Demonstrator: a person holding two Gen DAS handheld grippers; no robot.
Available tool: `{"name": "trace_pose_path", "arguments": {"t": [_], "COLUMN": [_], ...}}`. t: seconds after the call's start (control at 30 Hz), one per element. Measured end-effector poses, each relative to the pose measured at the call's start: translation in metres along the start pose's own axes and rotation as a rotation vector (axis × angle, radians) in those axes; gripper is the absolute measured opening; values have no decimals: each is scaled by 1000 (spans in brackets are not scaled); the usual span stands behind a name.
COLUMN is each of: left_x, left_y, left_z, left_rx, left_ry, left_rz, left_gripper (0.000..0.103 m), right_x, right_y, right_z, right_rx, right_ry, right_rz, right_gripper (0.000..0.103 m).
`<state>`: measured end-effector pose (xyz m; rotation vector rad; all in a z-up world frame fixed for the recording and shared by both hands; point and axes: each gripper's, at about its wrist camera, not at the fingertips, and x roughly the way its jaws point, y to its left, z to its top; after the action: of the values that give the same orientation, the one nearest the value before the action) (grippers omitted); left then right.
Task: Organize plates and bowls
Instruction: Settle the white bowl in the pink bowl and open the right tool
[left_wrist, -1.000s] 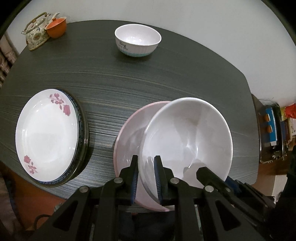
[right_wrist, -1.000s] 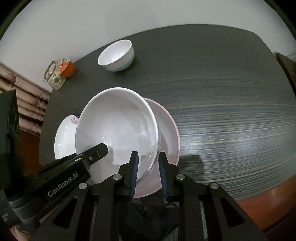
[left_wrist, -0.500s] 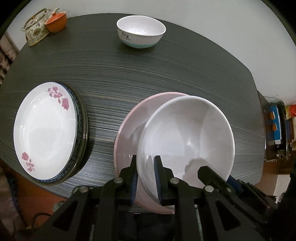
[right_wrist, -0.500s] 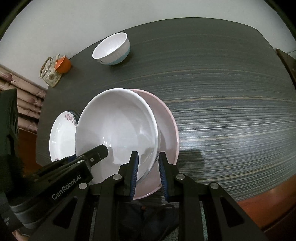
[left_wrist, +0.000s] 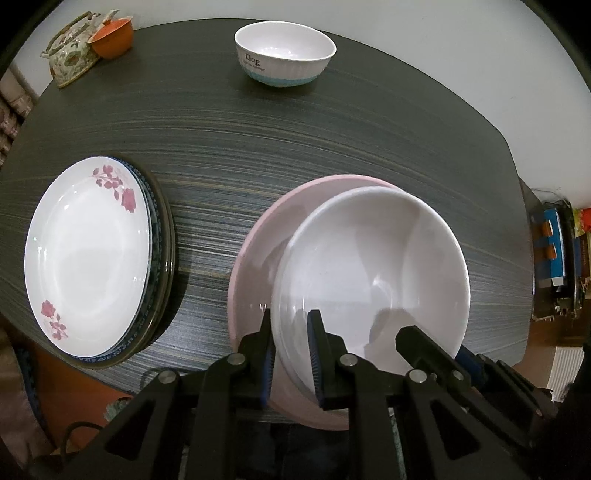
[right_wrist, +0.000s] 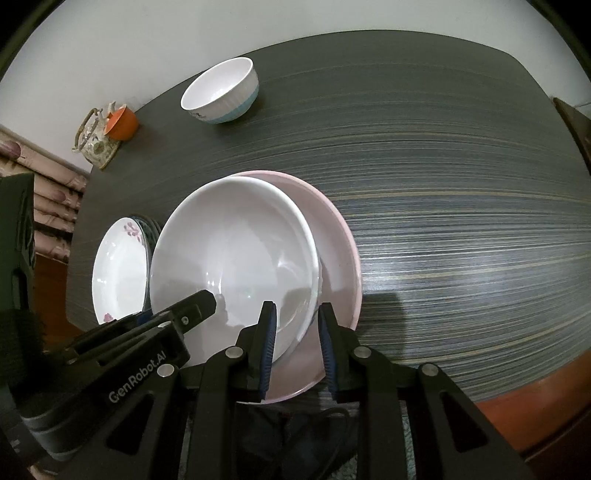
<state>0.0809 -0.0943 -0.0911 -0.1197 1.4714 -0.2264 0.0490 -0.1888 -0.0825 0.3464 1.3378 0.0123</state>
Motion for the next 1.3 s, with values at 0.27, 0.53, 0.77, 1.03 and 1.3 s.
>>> {"name": "trace_pose_path", "arguments": {"t": [0.27, 0.53, 0.77, 1.03, 1.3], "left_x": [2, 6, 6, 4, 0], "left_y": [2, 5, 14, 14, 15], "left_z": [3, 6, 8, 9, 7], "left_rx": [-8, -19, -26, -32, -20], "left_ry": [19, 43, 58, 46, 33], "left_rz": [-11, -21, -31, -40, -42], "left_gripper": [17, 17, 18, 21, 22], "right_x": [0, 1, 1, 1, -1], "right_y": [2, 3, 2, 1, 0], "right_z": [0, 0, 2, 2, 3], "right_rx": [-3, -7, -5, -2, -4], "right_ry": [-1, -3, -3, -7, -3], "right_rz": [-10, -25, -29, -25, -17], "right_gripper": [23, 24, 25, 26, 26]}}
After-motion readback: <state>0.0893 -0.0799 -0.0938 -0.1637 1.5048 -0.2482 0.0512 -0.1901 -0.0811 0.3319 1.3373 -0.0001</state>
